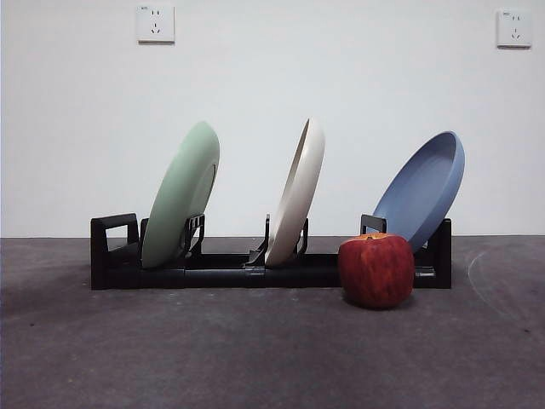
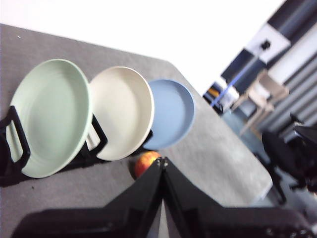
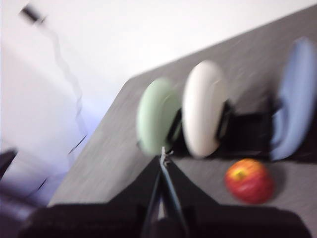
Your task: Take the green plate from the plate rack,put the plate on the table,take the apple from the table,put the apple in the plate
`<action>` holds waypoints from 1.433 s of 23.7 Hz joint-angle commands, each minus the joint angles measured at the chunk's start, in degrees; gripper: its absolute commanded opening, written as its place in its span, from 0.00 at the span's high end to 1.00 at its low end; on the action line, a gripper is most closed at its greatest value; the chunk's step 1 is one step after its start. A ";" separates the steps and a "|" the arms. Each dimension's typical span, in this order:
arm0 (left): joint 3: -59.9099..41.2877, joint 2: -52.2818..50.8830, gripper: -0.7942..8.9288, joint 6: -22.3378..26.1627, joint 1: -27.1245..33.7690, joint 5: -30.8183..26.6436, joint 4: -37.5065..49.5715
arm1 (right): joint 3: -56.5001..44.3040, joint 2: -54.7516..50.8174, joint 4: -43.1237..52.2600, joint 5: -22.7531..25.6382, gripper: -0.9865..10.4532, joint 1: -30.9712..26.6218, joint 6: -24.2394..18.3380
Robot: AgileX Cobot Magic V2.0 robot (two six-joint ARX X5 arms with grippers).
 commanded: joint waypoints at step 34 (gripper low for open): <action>32.54 41.46 0.43 15.13 -14.21 -12.57 -6.99 | 19.47 19.80 -23.30 7.43 0.45 14.71 -16.13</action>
